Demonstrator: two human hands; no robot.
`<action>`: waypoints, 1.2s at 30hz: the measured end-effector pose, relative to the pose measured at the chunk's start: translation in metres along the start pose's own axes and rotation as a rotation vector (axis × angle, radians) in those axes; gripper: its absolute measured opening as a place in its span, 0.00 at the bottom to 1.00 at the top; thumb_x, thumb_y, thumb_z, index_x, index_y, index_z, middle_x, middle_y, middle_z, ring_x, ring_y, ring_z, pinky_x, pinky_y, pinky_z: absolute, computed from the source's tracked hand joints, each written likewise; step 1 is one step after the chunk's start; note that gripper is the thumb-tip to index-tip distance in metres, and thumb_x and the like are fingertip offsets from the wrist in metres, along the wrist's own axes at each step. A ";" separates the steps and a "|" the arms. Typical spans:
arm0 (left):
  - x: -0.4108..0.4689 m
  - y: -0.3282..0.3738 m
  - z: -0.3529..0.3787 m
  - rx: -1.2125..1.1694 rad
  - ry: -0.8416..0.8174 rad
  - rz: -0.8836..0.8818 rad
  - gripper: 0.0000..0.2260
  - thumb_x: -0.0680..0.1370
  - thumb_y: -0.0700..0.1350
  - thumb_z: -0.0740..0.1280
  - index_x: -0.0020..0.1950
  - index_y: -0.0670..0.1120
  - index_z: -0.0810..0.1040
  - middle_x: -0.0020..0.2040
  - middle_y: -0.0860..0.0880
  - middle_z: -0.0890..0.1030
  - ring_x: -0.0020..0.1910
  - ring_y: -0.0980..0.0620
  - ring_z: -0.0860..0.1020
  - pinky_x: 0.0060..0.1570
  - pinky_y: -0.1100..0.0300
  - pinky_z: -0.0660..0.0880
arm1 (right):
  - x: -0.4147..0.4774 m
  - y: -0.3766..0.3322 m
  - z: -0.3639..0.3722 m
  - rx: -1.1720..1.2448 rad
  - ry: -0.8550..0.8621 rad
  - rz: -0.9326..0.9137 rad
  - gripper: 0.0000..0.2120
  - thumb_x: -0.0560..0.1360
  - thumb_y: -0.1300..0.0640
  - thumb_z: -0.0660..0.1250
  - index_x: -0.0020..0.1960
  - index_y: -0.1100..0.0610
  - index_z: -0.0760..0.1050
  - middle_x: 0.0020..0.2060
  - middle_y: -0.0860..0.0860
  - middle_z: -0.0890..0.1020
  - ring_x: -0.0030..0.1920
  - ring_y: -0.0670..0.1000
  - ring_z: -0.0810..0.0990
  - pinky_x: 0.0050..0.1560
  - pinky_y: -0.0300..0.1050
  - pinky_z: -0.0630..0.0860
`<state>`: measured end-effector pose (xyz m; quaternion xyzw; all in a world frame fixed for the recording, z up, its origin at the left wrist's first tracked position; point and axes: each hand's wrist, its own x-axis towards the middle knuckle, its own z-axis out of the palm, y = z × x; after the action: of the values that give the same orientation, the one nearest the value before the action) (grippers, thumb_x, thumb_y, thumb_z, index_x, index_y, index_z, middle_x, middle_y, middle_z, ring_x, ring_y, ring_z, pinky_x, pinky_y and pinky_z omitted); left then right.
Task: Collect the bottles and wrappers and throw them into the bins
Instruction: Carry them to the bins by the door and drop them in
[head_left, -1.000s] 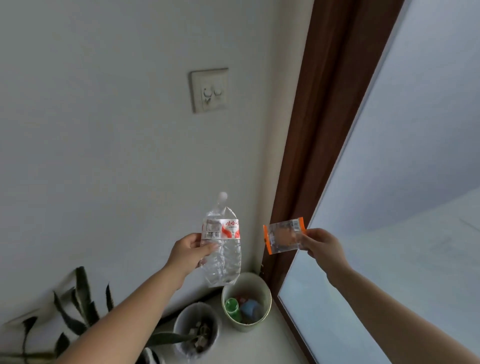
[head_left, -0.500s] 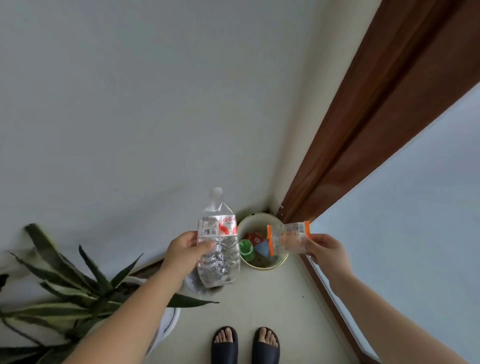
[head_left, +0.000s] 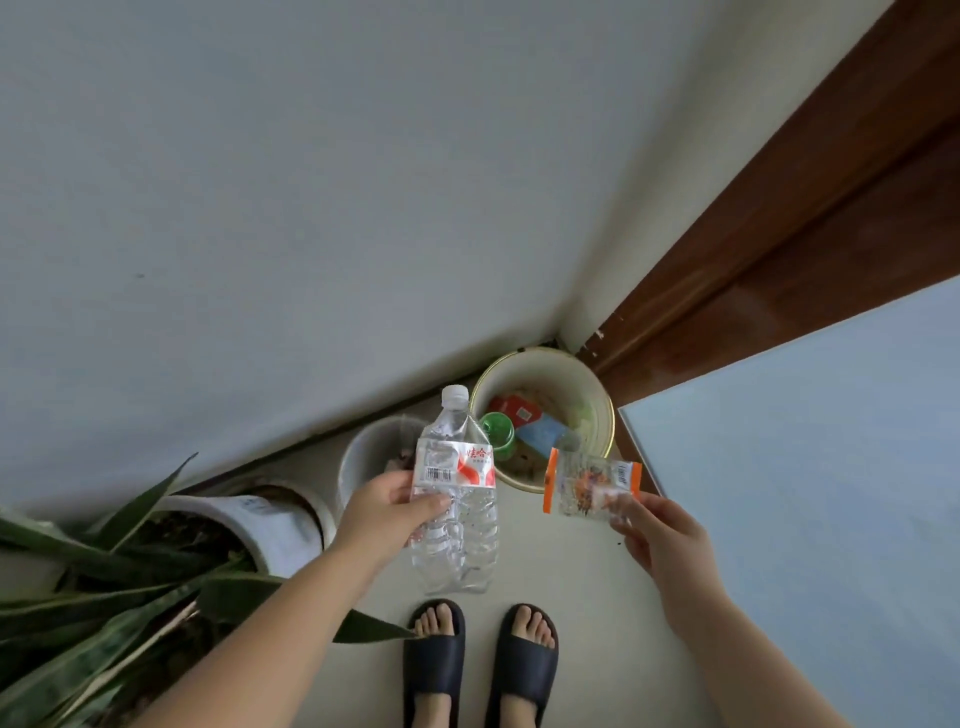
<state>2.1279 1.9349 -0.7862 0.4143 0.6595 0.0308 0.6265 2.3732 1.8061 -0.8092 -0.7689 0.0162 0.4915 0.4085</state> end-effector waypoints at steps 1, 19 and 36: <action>0.008 -0.002 0.006 0.015 -0.008 -0.010 0.07 0.72 0.42 0.73 0.46 0.53 0.80 0.45 0.51 0.85 0.45 0.50 0.83 0.47 0.54 0.80 | 0.006 0.005 0.000 0.007 0.007 0.015 0.07 0.72 0.57 0.71 0.47 0.60 0.80 0.42 0.57 0.85 0.42 0.50 0.82 0.46 0.43 0.78; 0.093 0.042 0.067 -0.148 -0.067 -0.165 0.12 0.76 0.48 0.67 0.56 0.43 0.78 0.50 0.45 0.84 0.46 0.48 0.81 0.48 0.57 0.78 | 0.050 -0.005 -0.024 0.064 0.055 0.014 0.08 0.72 0.55 0.70 0.48 0.58 0.80 0.46 0.57 0.86 0.45 0.51 0.82 0.43 0.37 0.81; 0.065 -0.039 -0.076 -0.247 0.221 -0.259 0.06 0.77 0.44 0.65 0.51 0.43 0.77 0.49 0.44 0.82 0.45 0.48 0.80 0.45 0.58 0.74 | 0.037 0.042 0.136 -0.276 -0.174 0.005 0.05 0.72 0.56 0.70 0.45 0.58 0.79 0.35 0.52 0.82 0.37 0.49 0.78 0.41 0.42 0.74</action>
<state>2.0522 1.9838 -0.8439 0.2402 0.7633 0.0760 0.5950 2.2735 1.8795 -0.8888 -0.7724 -0.0852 0.5547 0.2975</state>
